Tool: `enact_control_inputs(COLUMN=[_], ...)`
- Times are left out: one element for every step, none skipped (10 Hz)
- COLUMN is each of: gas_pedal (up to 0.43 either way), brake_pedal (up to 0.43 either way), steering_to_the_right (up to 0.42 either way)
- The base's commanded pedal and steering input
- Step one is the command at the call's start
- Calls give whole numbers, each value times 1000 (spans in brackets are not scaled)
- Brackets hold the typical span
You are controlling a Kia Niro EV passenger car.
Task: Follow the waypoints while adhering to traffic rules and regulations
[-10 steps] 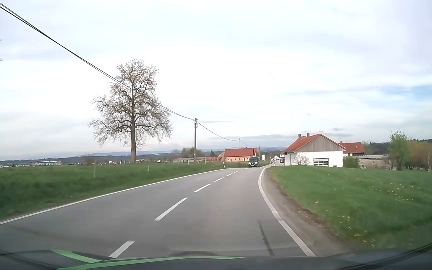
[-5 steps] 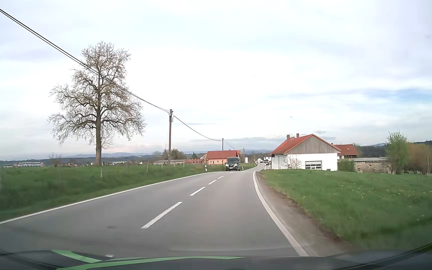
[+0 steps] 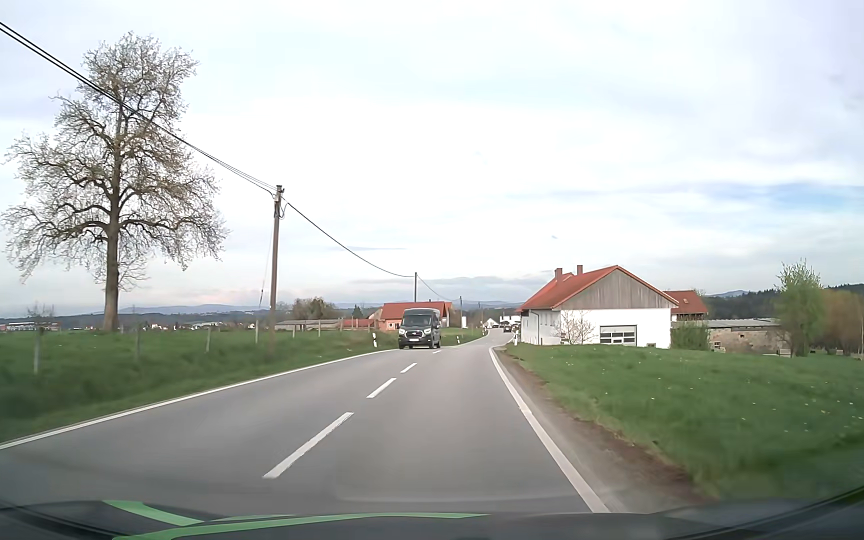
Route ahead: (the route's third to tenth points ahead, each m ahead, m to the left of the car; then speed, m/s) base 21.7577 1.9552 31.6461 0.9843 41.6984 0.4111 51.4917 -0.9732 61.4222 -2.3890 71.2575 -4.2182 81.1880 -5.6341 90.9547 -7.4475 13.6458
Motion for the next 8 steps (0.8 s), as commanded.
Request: enact_control_inputs(gas_pedal=[130,130,130,130,130,130,130,130], brake_pedal=[0,0,0,0,0,0,0,0], steering_to_the_right=[28,23,18,16,14,13,13,12])
